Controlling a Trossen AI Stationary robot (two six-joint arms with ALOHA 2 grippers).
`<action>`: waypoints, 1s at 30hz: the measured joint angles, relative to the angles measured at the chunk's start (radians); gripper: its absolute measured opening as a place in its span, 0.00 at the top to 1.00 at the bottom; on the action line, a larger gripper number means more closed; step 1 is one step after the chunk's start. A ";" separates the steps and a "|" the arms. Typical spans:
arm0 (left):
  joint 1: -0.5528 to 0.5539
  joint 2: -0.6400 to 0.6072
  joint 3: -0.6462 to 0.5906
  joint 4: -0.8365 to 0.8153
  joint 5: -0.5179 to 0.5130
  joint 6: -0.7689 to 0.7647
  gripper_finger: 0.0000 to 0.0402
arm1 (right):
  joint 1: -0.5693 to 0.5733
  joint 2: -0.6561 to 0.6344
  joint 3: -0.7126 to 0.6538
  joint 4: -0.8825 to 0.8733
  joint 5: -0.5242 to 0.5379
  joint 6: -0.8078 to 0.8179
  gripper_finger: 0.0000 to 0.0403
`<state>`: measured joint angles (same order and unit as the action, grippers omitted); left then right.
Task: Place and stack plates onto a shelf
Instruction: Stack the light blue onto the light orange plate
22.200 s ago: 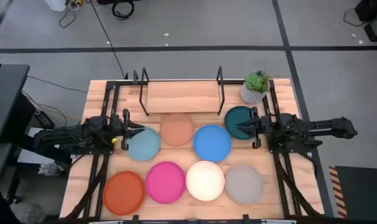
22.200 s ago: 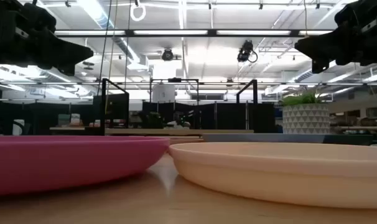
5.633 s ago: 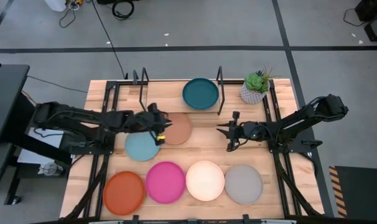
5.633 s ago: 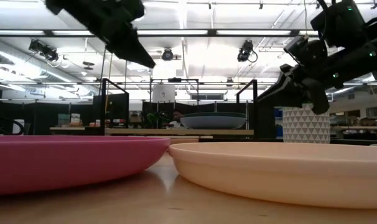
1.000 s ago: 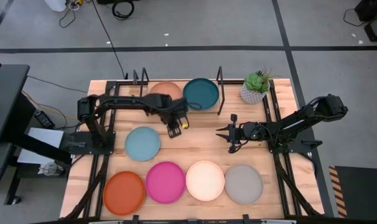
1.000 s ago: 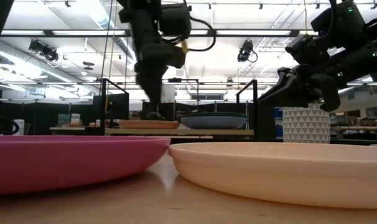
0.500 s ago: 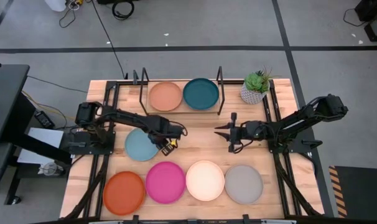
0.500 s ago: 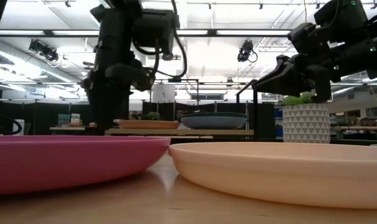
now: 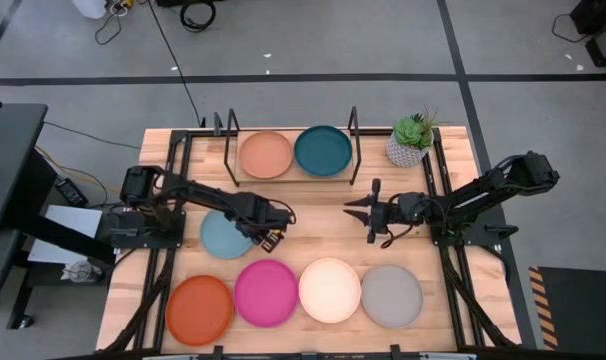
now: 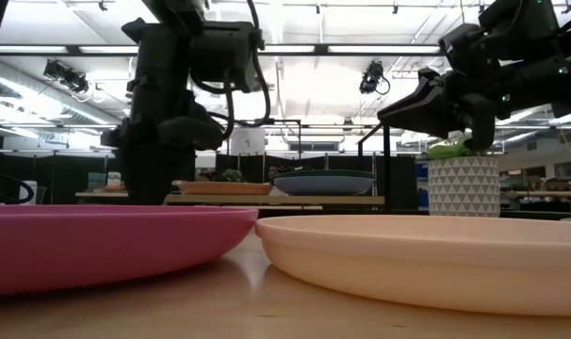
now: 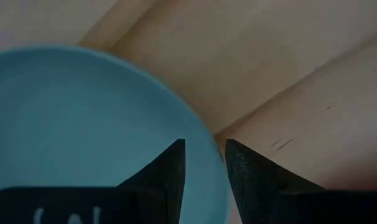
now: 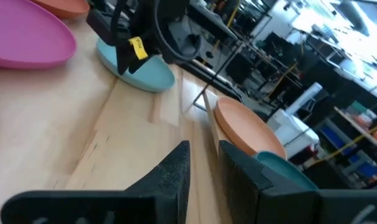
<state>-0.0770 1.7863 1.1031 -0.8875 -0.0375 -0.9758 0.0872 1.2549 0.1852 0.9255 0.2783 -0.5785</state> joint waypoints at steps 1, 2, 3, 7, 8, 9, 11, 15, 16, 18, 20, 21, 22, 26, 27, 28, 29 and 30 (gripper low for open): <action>-0.004 0.000 -0.007 0.011 0.000 -0.008 0.69 | 0.000 0.000 0.000 0.002 -0.012 -0.005 0.78; -0.007 0.000 -0.013 0.025 0.000 -0.013 0.69 | -0.001 0.000 0.000 0.003 -0.018 -0.010 0.78; -0.012 0.000 -0.018 0.035 0.000 -0.016 0.69 | -0.001 0.000 0.000 0.007 -0.020 -0.016 0.78; -0.019 0.000 -0.036 0.034 -0.001 -0.027 0.71 | -0.013 0.000 0.000 0.034 -0.029 -0.020 0.78; -0.019 0.000 -0.040 0.034 -0.002 -0.029 0.72 | -0.019 0.000 0.000 0.034 -0.042 -0.020 0.78; -0.021 0.000 -0.044 0.039 -0.003 -0.032 0.73 | -0.025 0.000 0.000 0.033 -0.058 -0.021 0.78; -0.023 0.000 -0.049 0.035 -0.003 -0.035 0.78 | -0.037 0.000 0.000 0.034 -0.085 -0.020 0.78; -0.024 0.000 -0.048 0.045 0.013 -0.037 0.89 | -0.056 0.000 0.000 0.034 -0.110 -0.020 0.78; -0.024 0.000 -0.046 0.042 0.032 -0.033 0.93 | -0.061 0.000 0.000 0.034 -0.114 -0.020 0.78; -0.022 0.000 -0.033 0.042 0.080 -0.004 0.96 | -0.071 0.000 0.000 0.035 -0.123 -0.019 0.78; -0.021 0.000 -0.011 0.038 0.129 0.019 0.97 | -0.077 0.000 0.000 0.035 -0.125 -0.016 0.78; -0.021 0.000 0.006 0.029 0.147 0.034 0.96 | -0.080 0.000 0.000 0.035 -0.125 -0.011 0.78; -0.021 0.000 0.028 0.021 0.164 0.048 0.96 | -0.083 0.000 0.000 0.035 -0.126 -0.009 0.78; -0.022 0.000 0.131 -0.019 0.182 0.129 0.96 | -0.085 0.000 0.000 0.035 -0.126 -0.001 0.78; -0.022 0.000 0.159 -0.023 0.179 0.153 0.96 | -0.085 0.000 0.000 0.032 -0.127 0.002 0.78; -0.025 0.000 0.187 -0.024 0.170 0.182 0.96 | -0.085 0.000 0.000 0.031 -0.129 0.004 0.78; -0.028 0.000 0.215 -0.024 0.159 0.216 0.96 | -0.085 0.000 0.000 0.031 -0.134 0.007 0.78; -0.029 0.000 0.243 -0.024 0.144 0.253 0.96 | -0.085 0.000 0.000 0.031 -0.139 0.010 0.78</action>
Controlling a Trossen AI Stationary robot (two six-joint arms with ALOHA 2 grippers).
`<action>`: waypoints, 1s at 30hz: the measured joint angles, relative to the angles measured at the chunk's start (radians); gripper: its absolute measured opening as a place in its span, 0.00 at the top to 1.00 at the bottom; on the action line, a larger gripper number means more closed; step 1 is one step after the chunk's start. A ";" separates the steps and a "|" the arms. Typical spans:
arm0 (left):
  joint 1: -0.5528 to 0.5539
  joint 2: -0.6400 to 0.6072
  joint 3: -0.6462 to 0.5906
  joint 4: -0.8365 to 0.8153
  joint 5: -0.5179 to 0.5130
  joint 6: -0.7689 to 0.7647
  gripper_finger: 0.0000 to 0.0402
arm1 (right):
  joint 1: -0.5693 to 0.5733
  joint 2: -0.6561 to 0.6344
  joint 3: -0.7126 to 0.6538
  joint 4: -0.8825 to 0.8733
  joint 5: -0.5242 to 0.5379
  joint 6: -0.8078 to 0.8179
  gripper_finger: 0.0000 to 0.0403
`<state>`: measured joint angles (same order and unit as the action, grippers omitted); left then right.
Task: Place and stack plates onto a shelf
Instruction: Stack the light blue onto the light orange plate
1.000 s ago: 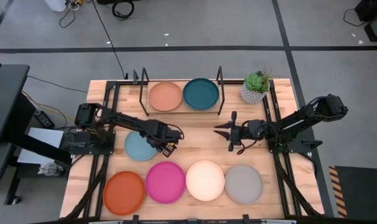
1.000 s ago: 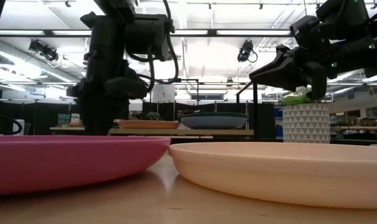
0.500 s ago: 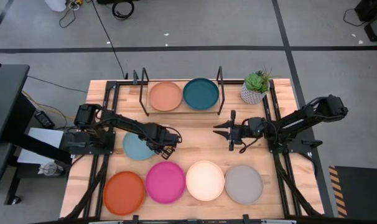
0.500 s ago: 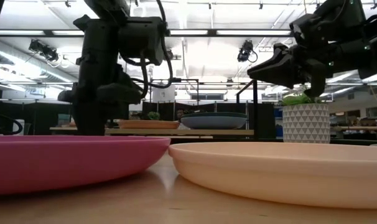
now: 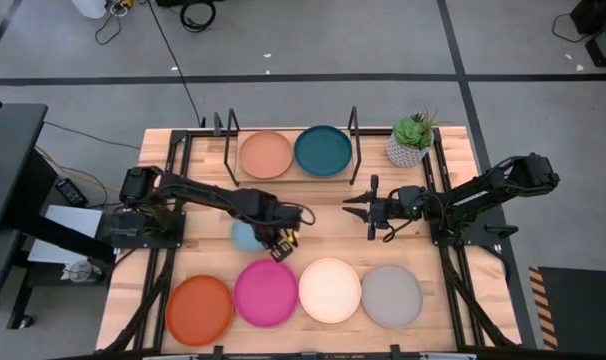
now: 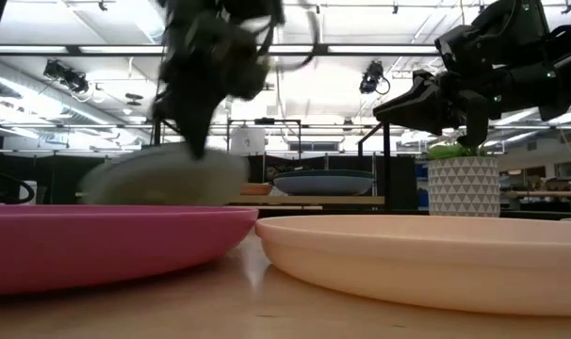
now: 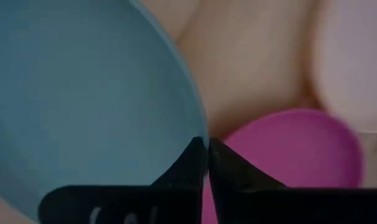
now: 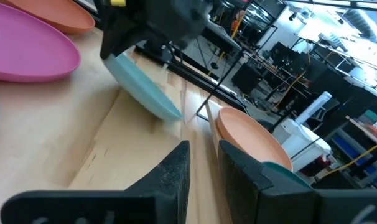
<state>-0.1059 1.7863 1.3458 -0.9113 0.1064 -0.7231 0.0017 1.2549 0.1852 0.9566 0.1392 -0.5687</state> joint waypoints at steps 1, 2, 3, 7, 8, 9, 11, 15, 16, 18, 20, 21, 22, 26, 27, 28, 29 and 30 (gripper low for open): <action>0.000 0.000 0.026 0.001 -0.018 0.034 0.96 | 0.000 0.000 0.000 0.000 -0.004 0.004 0.78; 0.000 0.000 0.053 0.000 -0.040 0.067 0.96 | 0.000 0.000 0.000 0.000 -0.009 0.012 0.78; 0.000 0.000 0.079 -0.001 -0.067 0.097 0.96 | 0.000 0.000 0.000 -0.001 -0.010 0.022 0.78; 0.002 0.000 0.165 -0.005 -0.227 0.219 0.96 | 0.000 0.000 0.000 -0.026 -0.011 0.064 0.78; 0.002 0.000 0.180 -0.004 -0.265 0.249 0.96 | 0.000 0.000 0.000 -0.033 -0.011 0.078 0.78; 0.002 0.000 0.190 -0.006 -0.303 0.282 0.95 | 0.000 0.000 0.000 -0.039 -0.011 0.093 0.78; 0.006 0.000 0.200 -0.008 -0.361 0.341 0.95 | 0.001 0.000 0.000 -0.046 -0.011 0.119 0.78; 0.042 0.000 0.201 -0.044 -0.389 0.448 0.95 | 0.008 0.000 0.000 -0.069 -0.011 0.178 0.78; 0.057 0.000 0.201 -0.057 -0.391 0.464 0.95 | 0.012 0.000 0.000 -0.080 -0.011 0.195 0.78; 0.093 0.000 0.201 -0.067 -0.398 0.501 0.94 | 0.023 0.000 0.000 -0.102 -0.011 0.227 0.78; 0.127 0.000 0.201 -0.066 -0.404 0.544 0.94 | 0.036 0.000 0.000 -0.115 -0.010 0.262 0.78; 0.144 0.000 0.201 -0.067 -0.404 0.563 0.94 | 0.044 0.000 0.000 -0.121 -0.007 0.276 0.78; 0.162 0.000 0.201 -0.068 -0.403 0.584 0.94 | 0.052 0.000 0.000 -0.128 -0.006 0.287 0.78; 0.236 0.000 0.169 -0.041 -0.402 0.667 0.94 | 0.086 0.000 0.000 -0.149 -0.004 0.334 0.78; 0.257 0.001 0.154 -0.040 -0.402 0.683 0.94 | 0.093 0.000 0.000 -0.155 -0.002 0.344 0.78; 0.278 0.001 0.140 -0.043 -0.402 0.693 0.94 | 0.102 0.000 0.000 -0.158 -0.002 0.355 0.78; 0.298 0.001 0.126 -0.041 -0.402 0.704 0.94 | 0.110 0.000 0.000 -0.160 -0.001 0.365 0.78; 0.316 0.000 0.108 -0.033 -0.403 0.711 0.94 | 0.120 0.000 0.000 -0.166 0.004 0.376 0.78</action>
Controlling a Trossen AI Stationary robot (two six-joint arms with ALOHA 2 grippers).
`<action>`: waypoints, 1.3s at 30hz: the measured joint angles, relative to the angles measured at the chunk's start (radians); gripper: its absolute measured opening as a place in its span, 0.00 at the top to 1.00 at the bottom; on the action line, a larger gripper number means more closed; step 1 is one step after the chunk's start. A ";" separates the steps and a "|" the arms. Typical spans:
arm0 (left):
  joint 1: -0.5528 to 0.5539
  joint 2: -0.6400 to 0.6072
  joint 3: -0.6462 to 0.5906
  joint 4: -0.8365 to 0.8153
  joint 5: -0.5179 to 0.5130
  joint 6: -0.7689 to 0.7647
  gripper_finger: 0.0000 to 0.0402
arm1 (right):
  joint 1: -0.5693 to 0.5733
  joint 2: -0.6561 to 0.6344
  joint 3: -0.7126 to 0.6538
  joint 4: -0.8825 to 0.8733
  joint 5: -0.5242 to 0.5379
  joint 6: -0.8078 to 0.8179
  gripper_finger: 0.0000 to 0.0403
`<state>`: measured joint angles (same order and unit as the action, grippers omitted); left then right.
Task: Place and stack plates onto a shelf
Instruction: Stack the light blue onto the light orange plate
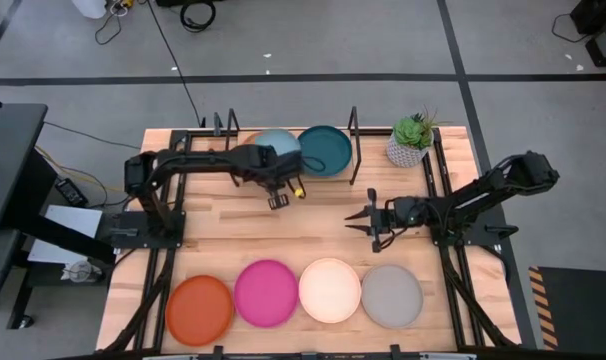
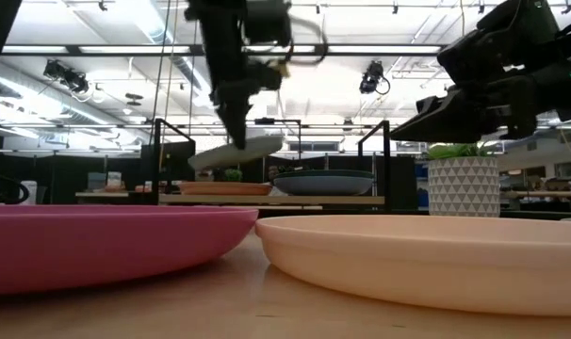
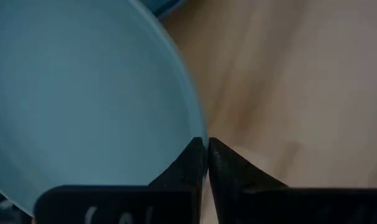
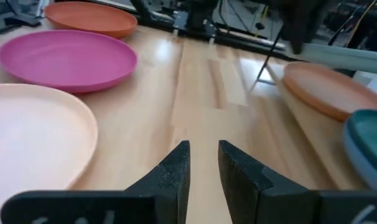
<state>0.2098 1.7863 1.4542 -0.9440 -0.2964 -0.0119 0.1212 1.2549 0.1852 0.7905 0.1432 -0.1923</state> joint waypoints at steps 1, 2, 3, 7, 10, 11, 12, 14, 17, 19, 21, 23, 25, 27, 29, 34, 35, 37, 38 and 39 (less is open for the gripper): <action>0.016 0.000 -0.019 0.006 -0.001 0.006 0.94 | 0.010 0.000 0.000 -0.007 0.015 0.009 0.78; 0.032 0.001 -0.037 0.006 0.000 0.019 0.94 | 0.020 0.000 0.000 -0.013 0.038 0.014 0.78; 0.046 0.001 -0.048 0.004 0.000 0.024 0.94 | 0.030 0.000 0.000 -0.018 0.062 0.017 0.78; 0.084 0.001 -0.070 0.029 0.001 0.057 0.94 | 0.064 0.000 0.000 -0.033 0.152 0.025 0.78; 0.095 0.001 -0.077 0.047 0.003 0.082 0.94 | 0.081 0.000 0.000 -0.040 0.177 0.033 0.78; 0.098 0.001 -0.076 0.052 0.004 0.083 0.94 | 0.085 0.000 0.000 -0.040 0.177 0.033 0.78; 0.098 0.001 -0.076 0.054 0.010 0.083 0.94 | 0.089 0.000 0.000 -0.040 0.178 0.033 0.78; 0.099 0.001 -0.076 0.055 0.026 0.083 0.94 | 0.095 0.000 0.000 -0.040 0.178 0.033 0.78; 0.099 0.001 -0.076 0.054 0.028 0.075 0.94 | 0.097 0.000 0.000 -0.040 0.178 0.026 0.78; 0.099 0.001 -0.076 0.054 0.028 0.071 0.94 | 0.097 0.000 0.000 -0.040 0.179 0.015 0.78; 0.099 0.001 -0.076 0.059 0.025 0.054 0.93 | 0.097 0.000 0.000 -0.039 0.180 0.010 0.78; 0.099 0.001 -0.076 0.063 0.008 0.038 0.90 | 0.097 0.000 0.000 -0.039 0.180 0.008 0.78; 0.099 0.001 -0.076 0.062 -0.008 0.025 0.86 | 0.097 0.000 0.000 -0.038 0.181 0.004 0.78; 0.099 0.001 -0.076 0.062 -0.017 0.024 0.82 | 0.097 0.000 0.000 -0.038 0.186 -0.005 0.78; 0.099 0.001 -0.075 0.060 -0.018 0.024 0.77 | 0.097 0.000 0.000 -0.037 0.202 -0.018 0.78; 0.081 0.000 -0.017 0.017 0.059 0.002 0.74 | 0.093 0.000 0.000 -0.035 0.237 -0.051 0.78; 0.073 0.000 -0.008 0.015 0.106 -0.018 0.74 | 0.092 0.000 0.000 -0.034 0.238 -0.055 0.78; 0.050 0.000 0.002 0.013 0.222 -0.083 0.73 | 0.092 0.000 0.000 -0.032 0.238 -0.071 0.78; 0.038 0.000 0.004 0.014 0.283 -0.111 0.73 | 0.092 0.000 0.000 -0.029 0.239 -0.081 0.78; 0.025 0.000 0.004 0.012 0.322 -0.123 0.73 | 0.092 0.000 0.000 -0.025 0.241 -0.094 0.78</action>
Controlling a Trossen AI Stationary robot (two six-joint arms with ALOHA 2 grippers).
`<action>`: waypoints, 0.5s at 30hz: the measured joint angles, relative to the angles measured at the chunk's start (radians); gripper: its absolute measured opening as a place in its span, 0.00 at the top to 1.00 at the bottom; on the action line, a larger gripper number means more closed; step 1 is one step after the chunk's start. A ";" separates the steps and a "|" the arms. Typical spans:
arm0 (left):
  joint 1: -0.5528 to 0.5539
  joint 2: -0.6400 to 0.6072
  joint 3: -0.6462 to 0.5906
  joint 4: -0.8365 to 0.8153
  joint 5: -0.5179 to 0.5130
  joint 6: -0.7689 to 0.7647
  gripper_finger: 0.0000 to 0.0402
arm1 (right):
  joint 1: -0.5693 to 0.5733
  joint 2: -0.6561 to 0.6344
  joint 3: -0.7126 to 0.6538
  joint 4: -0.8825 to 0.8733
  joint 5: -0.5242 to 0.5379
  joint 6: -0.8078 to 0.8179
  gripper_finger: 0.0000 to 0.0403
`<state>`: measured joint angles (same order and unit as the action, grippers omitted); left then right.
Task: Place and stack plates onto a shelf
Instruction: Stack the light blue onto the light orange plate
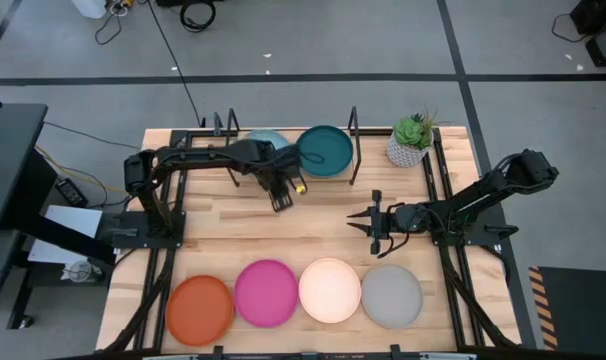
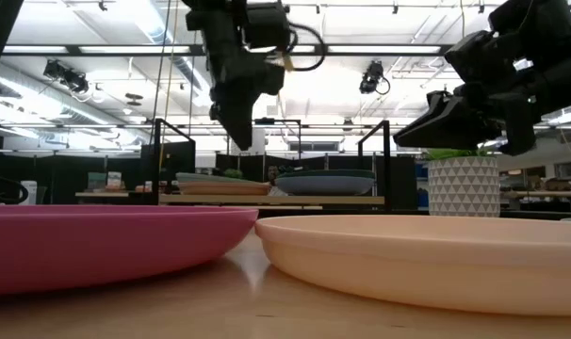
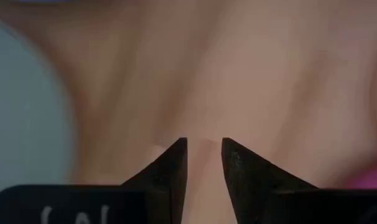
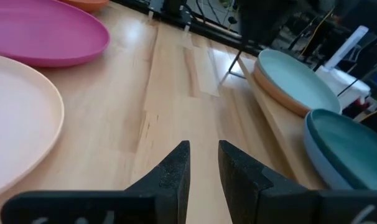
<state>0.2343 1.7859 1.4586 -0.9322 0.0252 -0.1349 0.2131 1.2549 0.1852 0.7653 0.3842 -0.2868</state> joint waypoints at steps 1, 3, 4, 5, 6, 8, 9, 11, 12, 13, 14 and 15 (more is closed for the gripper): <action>-0.015 0.000 0.000 -0.007 0.009 -0.007 0.73 | 0.000 0.000 0.000 0.006 0.000 -0.014 0.78; -0.044 0.000 0.000 -0.013 -0.071 -0.006 0.73 | 0.000 0.000 0.000 0.025 0.000 -0.056 0.78; -0.058 0.000 0.000 -0.021 -0.153 -0.006 0.73 | 0.000 0.000 0.000 0.038 0.000 -0.078 0.78; -0.070 0.000 0.000 -0.037 -0.246 -0.006 0.73 | 0.000 0.000 0.000 0.053 0.000 -0.096 0.78; -0.079 0.000 -0.006 -0.044 -0.341 -0.011 0.73 | 0.000 0.000 0.000 0.070 0.000 -0.113 0.78; -0.086 0.000 -0.032 -0.044 -0.509 -0.046 0.73 | 0.000 0.000 0.000 0.087 -0.007 -0.134 0.78; -0.083 0.000 -0.050 -0.052 -0.561 -0.070 0.73 | 0.000 0.000 0.000 0.088 -0.010 -0.142 0.78; -0.063 0.000 -0.097 -0.056 -0.597 -0.104 0.73 | 0.000 0.000 0.000 0.093 -0.010 -0.162 0.78; -0.046 0.000 -0.123 -0.050 -0.599 -0.116 0.73 | 0.000 0.000 0.000 0.094 -0.010 -0.172 0.78; -0.028 0.000 -0.147 -0.050 -0.606 -0.116 0.73 | 0.000 0.000 0.000 0.095 -0.011 -0.184 0.78; -0.011 0.001 -0.164 -0.056 -0.623 -0.118 0.73 | 0.000 0.000 0.000 0.098 -0.011 -0.193 0.78; 0.009 0.001 -0.174 -0.058 -0.643 -0.127 0.73 | 0.000 0.000 0.000 0.109 -0.010 -0.204 0.78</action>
<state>0.2431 1.7866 1.2845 -0.9903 -0.6180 -0.2622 0.2127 1.2549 0.1852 0.8743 0.3738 -0.4904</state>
